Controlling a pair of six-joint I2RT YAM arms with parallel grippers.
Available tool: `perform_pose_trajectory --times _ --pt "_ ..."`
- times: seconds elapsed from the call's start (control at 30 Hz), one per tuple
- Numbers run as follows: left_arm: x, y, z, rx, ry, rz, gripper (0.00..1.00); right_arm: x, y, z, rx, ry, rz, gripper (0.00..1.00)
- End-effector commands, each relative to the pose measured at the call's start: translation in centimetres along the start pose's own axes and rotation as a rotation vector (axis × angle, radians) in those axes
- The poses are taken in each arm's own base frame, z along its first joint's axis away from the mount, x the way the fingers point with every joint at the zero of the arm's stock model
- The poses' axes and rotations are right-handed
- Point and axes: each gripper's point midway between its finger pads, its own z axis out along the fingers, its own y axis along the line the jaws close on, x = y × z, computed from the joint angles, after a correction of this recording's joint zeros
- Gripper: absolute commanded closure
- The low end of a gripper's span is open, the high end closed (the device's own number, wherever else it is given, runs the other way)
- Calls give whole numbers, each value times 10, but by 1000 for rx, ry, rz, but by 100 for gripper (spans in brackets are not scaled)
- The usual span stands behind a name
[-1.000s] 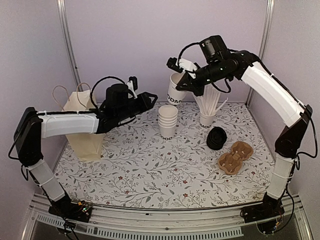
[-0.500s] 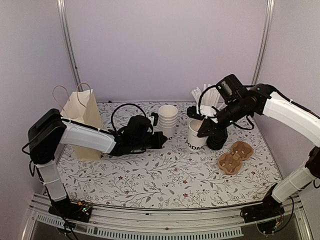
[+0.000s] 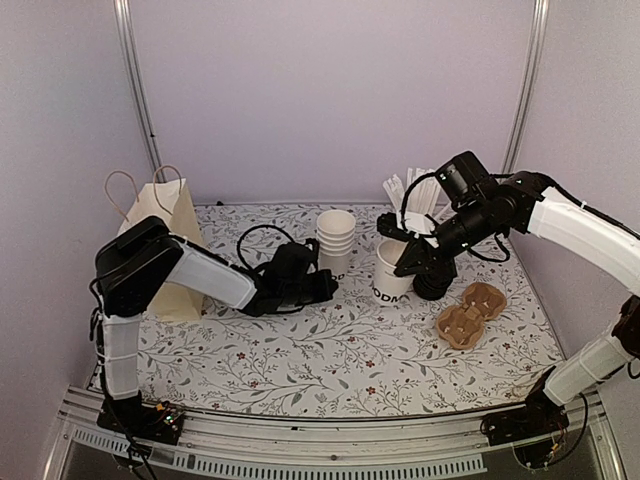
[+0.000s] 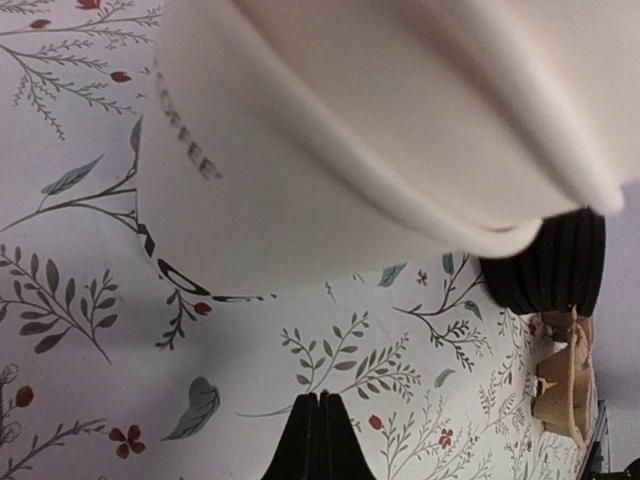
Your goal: Pack the takeout coffee
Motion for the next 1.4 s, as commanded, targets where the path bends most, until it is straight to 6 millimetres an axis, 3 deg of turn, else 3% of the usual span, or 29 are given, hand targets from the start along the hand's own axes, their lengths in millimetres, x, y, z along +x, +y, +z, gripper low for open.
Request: perform_pose_trajectory --times 0.0,0.53,1.03,1.2,1.37 --pt "-15 15 16 1 -37 -115 100 -3 -1 -2 5 -21 -11 100" --pt "-21 28 58 125 -6 -259 100 4 -7 11 0 13 11 100" --pt "-59 54 103 112 -33 -286 100 7 -12 19 -11 39 20 100" --pt "-59 49 86 127 -10 -241 97 4 -9 28 -30 53 9 100" --pt "-61 35 31 124 -2 -204 89 4 5 54 -74 95 -38 100"
